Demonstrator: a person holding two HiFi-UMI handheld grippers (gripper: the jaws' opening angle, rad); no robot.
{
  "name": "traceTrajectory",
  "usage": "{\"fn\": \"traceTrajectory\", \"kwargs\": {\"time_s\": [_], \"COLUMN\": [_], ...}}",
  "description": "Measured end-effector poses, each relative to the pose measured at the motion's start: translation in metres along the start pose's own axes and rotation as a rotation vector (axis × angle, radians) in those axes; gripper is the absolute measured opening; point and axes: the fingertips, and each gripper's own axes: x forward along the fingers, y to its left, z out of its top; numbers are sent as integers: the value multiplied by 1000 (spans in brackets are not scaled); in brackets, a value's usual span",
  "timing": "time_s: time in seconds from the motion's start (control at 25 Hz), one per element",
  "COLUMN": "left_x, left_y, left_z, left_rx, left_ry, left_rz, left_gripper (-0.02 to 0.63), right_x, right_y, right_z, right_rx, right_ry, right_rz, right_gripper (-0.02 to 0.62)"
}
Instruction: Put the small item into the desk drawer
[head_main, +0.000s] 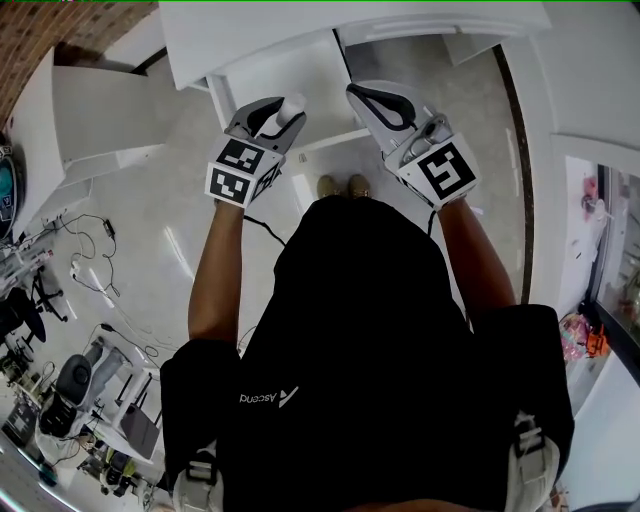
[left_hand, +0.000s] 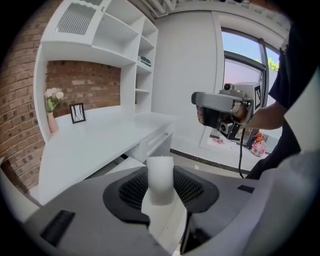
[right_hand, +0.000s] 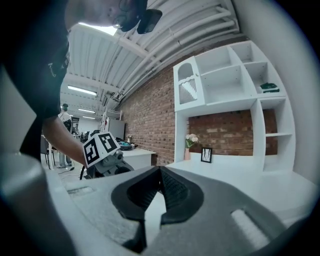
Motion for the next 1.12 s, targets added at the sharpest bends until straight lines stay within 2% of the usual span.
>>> {"fn": "traceTrajectory", "kwargs": {"time_s": [0.64, 1.12], "left_x": [92, 133], "left_y": [37, 32], "left_z": [-75, -123], "left_rx": [-48, -117], "left_ry": [345, 476], "left_rz": [-121, -206], "left_gripper": [158, 158], "right_x": [8, 7], "right_y": [-30, -44], "right_z": [-44, -67], "right_rx": [13, 14], "right_ry": [107, 164], "right_rz": [-56, -77], "right_gripper": [0, 0]}}
